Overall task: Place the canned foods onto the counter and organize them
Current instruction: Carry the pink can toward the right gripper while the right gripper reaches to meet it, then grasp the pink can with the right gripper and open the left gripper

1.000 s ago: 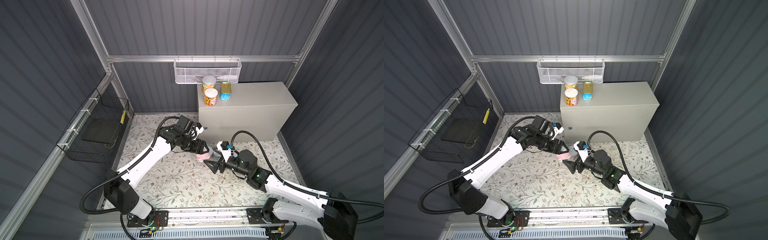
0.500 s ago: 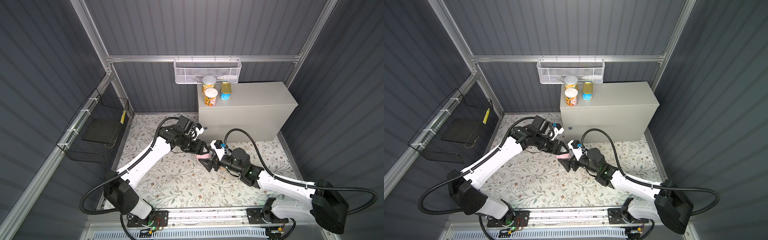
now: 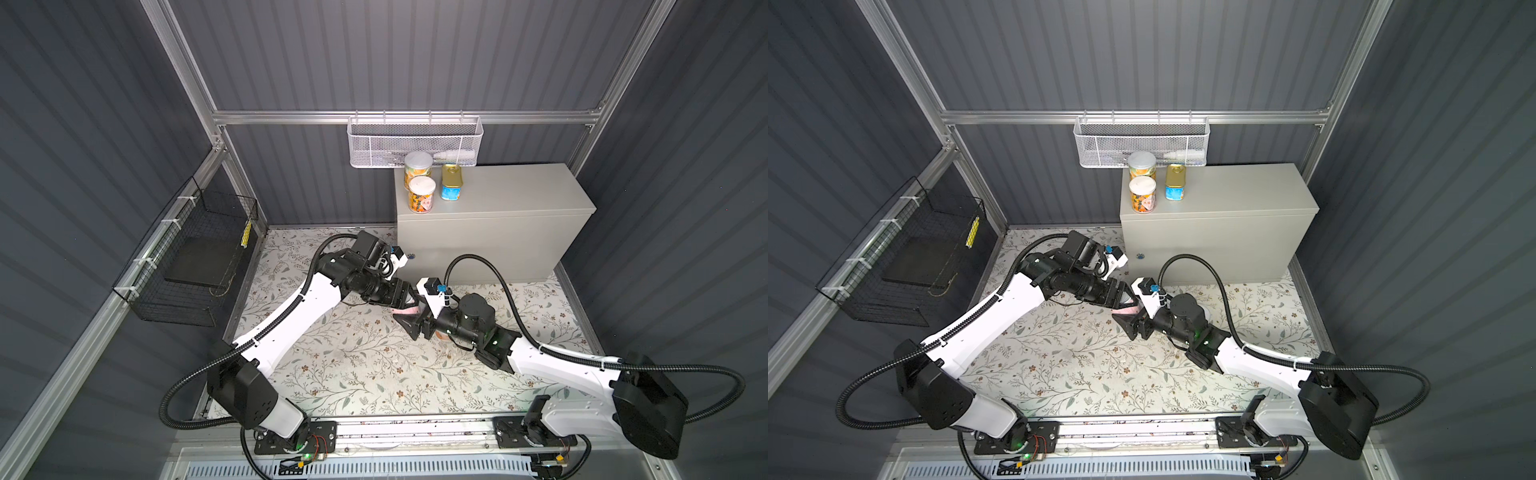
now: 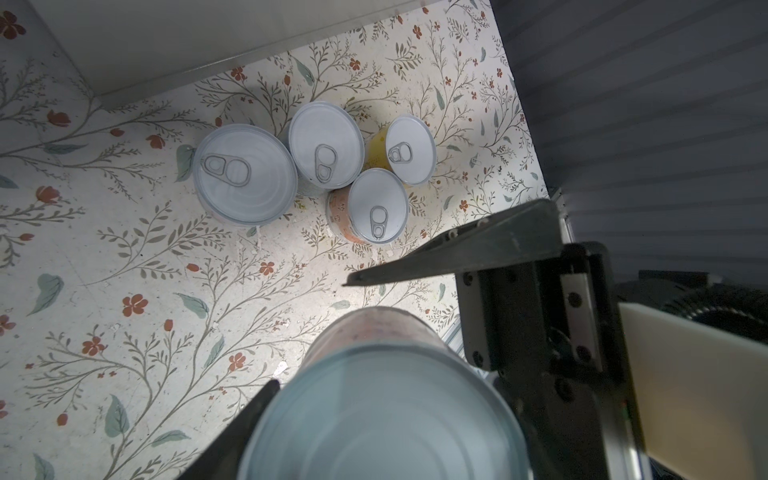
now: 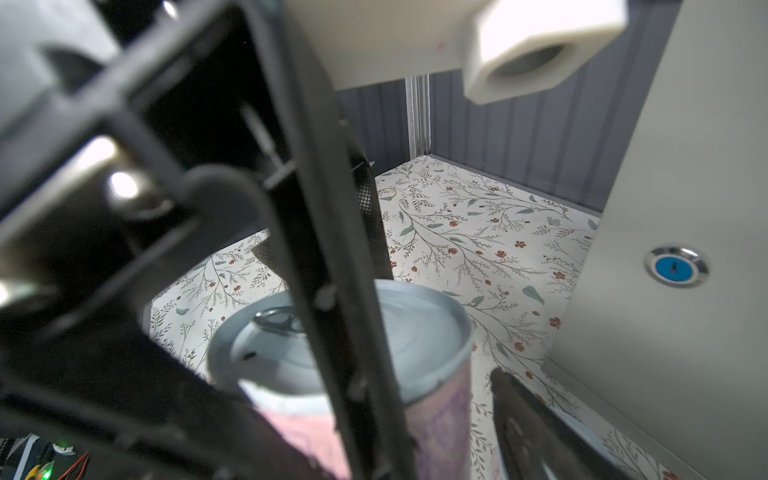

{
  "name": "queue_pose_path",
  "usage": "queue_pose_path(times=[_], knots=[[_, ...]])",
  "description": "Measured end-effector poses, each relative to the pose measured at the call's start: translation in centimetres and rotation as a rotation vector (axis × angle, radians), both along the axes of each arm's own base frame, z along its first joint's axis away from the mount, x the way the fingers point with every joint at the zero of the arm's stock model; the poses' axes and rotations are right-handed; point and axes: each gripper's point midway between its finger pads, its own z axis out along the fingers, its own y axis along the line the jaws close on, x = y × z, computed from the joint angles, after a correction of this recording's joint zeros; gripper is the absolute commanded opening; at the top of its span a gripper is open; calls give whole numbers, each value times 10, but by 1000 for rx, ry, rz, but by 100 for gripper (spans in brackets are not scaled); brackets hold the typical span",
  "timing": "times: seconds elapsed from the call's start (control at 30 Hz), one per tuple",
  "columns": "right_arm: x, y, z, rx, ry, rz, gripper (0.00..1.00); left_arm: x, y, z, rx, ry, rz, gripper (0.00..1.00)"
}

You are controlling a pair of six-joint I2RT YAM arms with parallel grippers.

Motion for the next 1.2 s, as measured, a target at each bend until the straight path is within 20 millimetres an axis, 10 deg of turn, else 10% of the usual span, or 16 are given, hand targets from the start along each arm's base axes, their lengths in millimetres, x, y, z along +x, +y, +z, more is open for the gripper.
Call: queue_pose_path(times=[0.43, 0.83, 1.1, 1.2], knots=[[5, 4, 1, 24, -4, -11, 90, 2, 0, -2, -2, 3, 10, 53], [4, 8, 3, 43, -7, -3, 69, 4, -1, -1, -8, -2, 16, 55], [8, 2, 2, 68, -4, -47, 65, 7, -3, 0, -16, -18, 16, 100], [16, -6, -7, 55, 11, -104, 64, 7, -1, -3, 1, -15, 17, 100]])
